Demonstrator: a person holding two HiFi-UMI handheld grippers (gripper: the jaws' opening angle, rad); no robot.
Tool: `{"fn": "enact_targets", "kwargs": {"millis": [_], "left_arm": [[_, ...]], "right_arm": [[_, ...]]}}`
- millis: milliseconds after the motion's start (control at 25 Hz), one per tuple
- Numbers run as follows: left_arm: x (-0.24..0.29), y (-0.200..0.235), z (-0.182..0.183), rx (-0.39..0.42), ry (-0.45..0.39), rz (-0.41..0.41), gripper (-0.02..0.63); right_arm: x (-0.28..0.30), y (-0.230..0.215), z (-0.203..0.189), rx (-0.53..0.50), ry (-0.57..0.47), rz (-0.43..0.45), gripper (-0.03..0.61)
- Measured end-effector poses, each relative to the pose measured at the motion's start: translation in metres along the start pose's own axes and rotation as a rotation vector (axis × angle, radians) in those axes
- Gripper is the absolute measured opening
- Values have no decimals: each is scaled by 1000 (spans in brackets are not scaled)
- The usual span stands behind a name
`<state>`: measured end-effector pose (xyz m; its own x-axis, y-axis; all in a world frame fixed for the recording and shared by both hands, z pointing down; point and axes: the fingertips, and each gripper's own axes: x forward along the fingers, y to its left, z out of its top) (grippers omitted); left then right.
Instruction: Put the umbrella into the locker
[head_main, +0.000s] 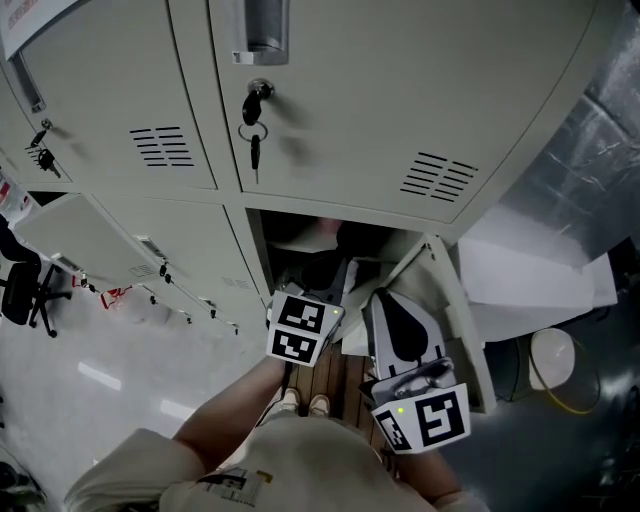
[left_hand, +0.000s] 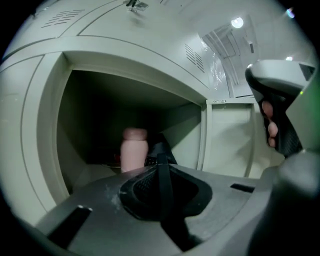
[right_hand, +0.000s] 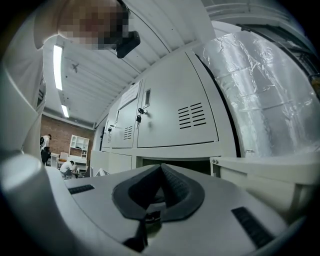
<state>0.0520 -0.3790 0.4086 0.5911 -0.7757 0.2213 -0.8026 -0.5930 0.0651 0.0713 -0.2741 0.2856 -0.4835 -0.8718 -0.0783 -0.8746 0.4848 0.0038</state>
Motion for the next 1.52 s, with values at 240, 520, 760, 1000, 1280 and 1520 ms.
{"fn": "enact_targets", "kwargs": {"millis": [240, 520, 760, 1000, 1280, 1520], "left_arm": [[24, 3, -9, -20, 36, 31, 23], [47, 8, -17, -27, 60, 60, 26], [65, 14, -14, -27, 55, 74, 28], [82, 19, -11, -35, 33, 67, 31], [93, 17, -10, 12, 16, 45, 40], [91, 12, -7, 37, -36, 39, 60]], "right_arm": [[4, -7, -8, 12, 14, -4, 6], [8, -13, -17, 15, 34, -8, 6], [13, -19, -25, 21, 47, -25, 6], [20, -31, -33, 43, 52, -59, 6], [26, -47, -46, 49, 78, -138, 6], [27, -52, -55, 65, 103, -165, 7]]}}
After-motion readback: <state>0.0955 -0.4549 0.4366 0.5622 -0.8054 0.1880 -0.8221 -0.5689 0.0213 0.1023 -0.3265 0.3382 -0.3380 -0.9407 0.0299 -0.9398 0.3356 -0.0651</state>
